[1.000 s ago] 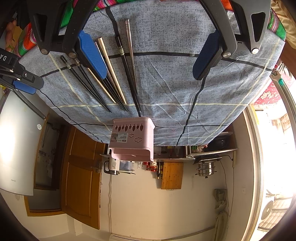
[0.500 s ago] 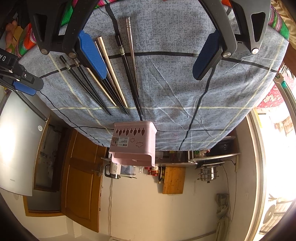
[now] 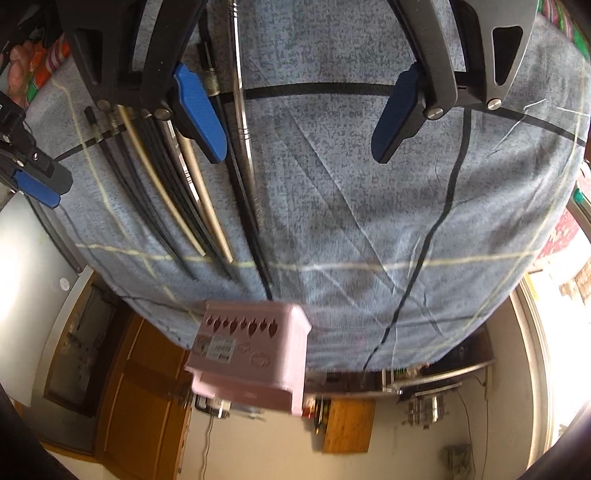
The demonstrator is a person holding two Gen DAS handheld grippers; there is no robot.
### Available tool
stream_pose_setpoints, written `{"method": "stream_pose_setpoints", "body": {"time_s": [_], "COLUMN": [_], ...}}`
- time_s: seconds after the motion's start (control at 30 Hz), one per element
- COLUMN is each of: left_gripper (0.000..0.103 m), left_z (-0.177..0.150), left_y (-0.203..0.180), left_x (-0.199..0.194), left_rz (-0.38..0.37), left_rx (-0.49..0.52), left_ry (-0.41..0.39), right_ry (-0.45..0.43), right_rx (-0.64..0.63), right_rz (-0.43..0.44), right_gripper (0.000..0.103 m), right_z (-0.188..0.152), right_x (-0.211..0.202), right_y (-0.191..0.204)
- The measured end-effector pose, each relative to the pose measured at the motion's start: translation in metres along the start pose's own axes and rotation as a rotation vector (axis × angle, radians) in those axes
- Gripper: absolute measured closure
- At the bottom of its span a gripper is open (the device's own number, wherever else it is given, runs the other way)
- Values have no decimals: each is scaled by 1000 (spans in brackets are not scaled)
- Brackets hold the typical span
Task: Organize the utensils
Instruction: 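Close the left tool on a silver metal chopstick while the right tool grasps a black chopstick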
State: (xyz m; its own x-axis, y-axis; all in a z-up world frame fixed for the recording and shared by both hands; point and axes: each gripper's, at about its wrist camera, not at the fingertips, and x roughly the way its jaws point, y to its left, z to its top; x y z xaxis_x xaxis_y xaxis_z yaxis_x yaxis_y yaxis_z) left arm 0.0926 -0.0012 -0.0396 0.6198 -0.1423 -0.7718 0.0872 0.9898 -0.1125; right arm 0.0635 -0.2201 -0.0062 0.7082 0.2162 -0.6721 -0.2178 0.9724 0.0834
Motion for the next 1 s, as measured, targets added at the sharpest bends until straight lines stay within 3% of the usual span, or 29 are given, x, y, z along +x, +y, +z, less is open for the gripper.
{"method": "stream_pose_setpoints", "body": {"time_s": [0.13,0.33,0.67,0.87,1.0], "left_gripper": [37,46,51,64,83], "left_z": [5,10,19,20,26], "left_y": [2,-1,-11,-15,-8], "left_x": [14,22,30,33,35], "left_rz": [-13,-34,-29,21,26], "left_rx": [3,19,85,138,114], "left_ry": [43,66,89,86,85], "right_ry": [35,89,162,203,214], "right_rx": [-2,9,-9,-4,3], "right_rz": [-11,-26,-23,-14,-10], "right_gripper": [45,52,63,73,76], "right_z": [6,14,25,28,31], "right_x": [15,38,70,87,92], "right_y": [-3,-9,-8,-8,-10]}}
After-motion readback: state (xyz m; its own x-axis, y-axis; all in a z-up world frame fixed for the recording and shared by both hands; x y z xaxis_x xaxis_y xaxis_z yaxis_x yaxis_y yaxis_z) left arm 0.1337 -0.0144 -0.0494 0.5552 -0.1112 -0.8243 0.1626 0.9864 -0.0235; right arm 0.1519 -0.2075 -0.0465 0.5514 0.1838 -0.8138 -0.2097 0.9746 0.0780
